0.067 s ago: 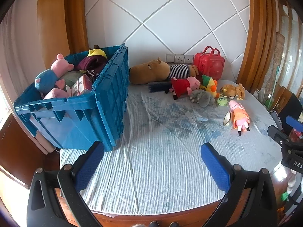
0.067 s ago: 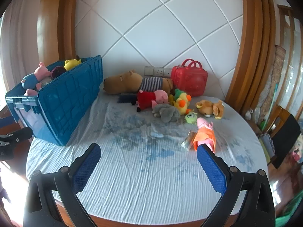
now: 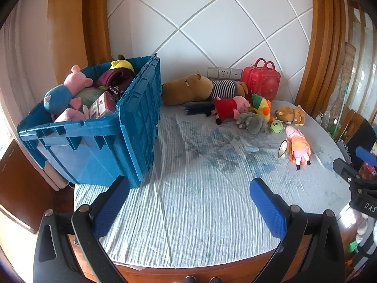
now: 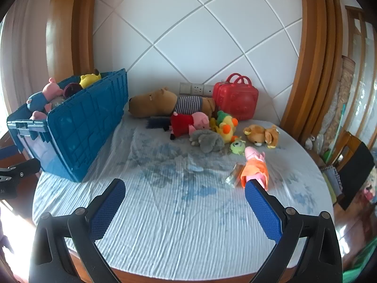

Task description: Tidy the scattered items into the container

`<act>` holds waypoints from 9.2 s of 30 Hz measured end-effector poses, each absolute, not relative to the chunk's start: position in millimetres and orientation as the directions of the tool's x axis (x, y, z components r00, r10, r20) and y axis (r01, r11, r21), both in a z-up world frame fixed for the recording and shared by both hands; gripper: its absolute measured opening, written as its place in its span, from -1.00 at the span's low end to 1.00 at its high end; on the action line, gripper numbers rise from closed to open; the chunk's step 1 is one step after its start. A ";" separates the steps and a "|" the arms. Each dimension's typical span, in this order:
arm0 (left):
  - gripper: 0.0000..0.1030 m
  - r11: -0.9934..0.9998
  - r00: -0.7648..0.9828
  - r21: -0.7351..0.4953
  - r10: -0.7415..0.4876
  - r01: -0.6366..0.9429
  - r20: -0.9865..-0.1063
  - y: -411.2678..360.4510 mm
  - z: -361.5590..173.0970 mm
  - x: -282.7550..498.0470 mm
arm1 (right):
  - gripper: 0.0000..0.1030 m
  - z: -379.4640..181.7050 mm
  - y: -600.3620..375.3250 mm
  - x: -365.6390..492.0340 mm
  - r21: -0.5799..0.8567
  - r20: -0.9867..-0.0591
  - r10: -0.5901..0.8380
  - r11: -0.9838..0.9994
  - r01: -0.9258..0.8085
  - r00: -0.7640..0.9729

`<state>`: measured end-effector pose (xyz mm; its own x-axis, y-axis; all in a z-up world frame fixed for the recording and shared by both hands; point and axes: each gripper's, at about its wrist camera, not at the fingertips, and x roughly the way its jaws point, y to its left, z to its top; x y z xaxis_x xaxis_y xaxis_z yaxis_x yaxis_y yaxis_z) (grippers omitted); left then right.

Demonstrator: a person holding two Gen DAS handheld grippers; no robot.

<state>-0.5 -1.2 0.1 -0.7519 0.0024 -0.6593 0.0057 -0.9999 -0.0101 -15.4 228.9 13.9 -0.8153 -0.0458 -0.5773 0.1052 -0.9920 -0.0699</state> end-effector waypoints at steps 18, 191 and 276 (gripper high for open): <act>1.00 -0.999 -0.735 -0.045 0.029 0.002 -0.678 -13.3 -15.5 -12.8 | 0.99 15.7 227.2 -17.2 -0.067 -0.583 -0.043 -0.993 0.101 -0.811; 0.35 -0.991 -0.388 -0.114 0.076 0.077 -0.918 301.4 -229.2 -332.2 | 0.99 -229.4 512.1 -398.6 0.179 -0.907 -0.244 -0.961 0.211 -0.344; 0.36 -0.988 -0.285 -0.021 -0.023 0.151 -0.958 176.7 -306.0 -332.0 | 0.74 -275.1 459.9 -415.8 0.029 -0.973 -0.075 -0.978 0.207 -0.216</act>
<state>-332.0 176.7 -306.0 -0.2849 -0.0228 -0.9583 0.1511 -0.9883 -0.0214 -415.8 459.9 -275.1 -0.2164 -0.0751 -0.9734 0.2067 -0.9780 0.0295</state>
